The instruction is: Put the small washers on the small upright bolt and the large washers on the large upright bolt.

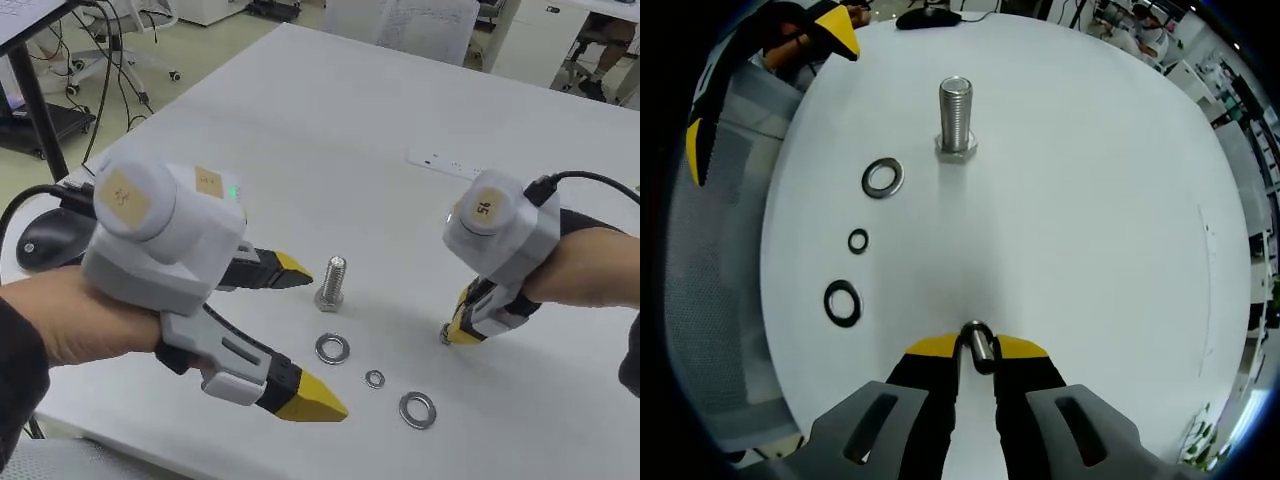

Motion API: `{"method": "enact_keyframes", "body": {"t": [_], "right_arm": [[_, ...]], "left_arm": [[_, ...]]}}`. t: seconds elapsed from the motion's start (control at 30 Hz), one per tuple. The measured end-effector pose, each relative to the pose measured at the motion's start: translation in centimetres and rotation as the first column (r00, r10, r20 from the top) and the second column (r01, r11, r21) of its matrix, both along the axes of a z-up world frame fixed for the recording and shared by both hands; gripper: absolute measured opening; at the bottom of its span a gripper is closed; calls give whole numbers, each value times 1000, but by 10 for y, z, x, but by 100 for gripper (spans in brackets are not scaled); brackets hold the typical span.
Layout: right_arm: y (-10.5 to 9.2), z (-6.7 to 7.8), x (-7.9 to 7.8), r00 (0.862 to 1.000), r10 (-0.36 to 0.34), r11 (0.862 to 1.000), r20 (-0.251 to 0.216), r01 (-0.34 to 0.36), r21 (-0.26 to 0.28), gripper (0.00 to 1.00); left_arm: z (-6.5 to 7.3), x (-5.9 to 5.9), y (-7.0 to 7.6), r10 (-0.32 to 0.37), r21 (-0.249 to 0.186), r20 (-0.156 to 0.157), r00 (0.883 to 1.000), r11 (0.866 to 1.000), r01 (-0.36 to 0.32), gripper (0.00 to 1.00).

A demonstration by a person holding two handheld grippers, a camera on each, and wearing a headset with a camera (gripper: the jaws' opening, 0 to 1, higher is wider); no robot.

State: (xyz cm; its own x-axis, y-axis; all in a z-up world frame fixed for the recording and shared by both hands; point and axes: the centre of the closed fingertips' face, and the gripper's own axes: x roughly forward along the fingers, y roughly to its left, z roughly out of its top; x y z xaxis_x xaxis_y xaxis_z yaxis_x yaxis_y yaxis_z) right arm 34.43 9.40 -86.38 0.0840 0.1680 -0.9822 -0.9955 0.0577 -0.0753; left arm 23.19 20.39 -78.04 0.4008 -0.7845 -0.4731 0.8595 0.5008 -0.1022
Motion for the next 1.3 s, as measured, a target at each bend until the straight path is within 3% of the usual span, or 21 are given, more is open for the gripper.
{"method": "enact_keyframes", "body": {"t": [0.73,1.3], "right_arm": [[-7,4,0,1000,-9,1000,11,9,8,16],[-18,9,-10,1000,-25,1000,17,25,18,17]], "left_arm": [[0,0,0,-2,3,2,1000,1000,2,80],[0,0,-2,-7,3,6,1000,1000,7,80]]}}
